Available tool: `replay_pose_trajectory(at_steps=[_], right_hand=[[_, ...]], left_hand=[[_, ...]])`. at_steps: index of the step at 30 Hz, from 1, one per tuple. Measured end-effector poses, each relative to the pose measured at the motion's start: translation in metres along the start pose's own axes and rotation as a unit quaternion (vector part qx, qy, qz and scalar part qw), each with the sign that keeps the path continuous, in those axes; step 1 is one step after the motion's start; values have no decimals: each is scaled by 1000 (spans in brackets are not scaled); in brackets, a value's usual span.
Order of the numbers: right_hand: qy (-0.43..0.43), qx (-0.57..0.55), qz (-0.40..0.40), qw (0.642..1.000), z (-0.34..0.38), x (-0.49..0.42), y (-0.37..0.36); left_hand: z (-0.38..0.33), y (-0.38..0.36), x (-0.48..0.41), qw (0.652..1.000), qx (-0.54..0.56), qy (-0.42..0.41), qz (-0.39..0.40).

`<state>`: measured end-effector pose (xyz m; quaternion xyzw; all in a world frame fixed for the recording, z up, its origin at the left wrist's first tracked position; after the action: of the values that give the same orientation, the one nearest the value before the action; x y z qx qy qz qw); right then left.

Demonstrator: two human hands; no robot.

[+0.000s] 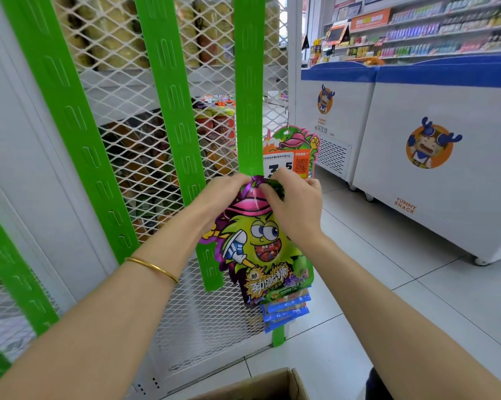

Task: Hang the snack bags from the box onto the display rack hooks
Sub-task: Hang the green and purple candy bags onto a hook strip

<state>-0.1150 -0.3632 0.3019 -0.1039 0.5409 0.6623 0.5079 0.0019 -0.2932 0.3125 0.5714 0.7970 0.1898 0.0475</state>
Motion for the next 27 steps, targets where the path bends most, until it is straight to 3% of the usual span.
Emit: replay_pose_trajectory(at_steps=[8, 15, 20, 27], right_hand=[[-40, -60, 119, 990, -10, 5, -5], [-59, -111, 145, 981, -19, 17, -11], [-53, -120, 100, 986, -19, 18, -6], [-19, -3, 3, 1000, -3, 7, 1]], left_hand=[[5, 0, -4, 1000, 21, 5, -22], [7, -5, -1, 1000, -9, -15, 18], [1, -3, 2, 998, -64, -10, 20], [-4, -7, 6, 998, -62, -2, 30]])
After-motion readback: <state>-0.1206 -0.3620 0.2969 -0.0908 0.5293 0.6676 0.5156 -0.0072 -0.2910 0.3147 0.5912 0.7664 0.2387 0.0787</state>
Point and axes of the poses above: each hand's wrist, its own x-axis away from the middle knuckle, its own y-axis out of the back of the hand, z = x × y, the point moved 4 cm from there along -x, towards the middle knuckle, and after that the axes turned 13 degrees about z, right-handed, at the moved point
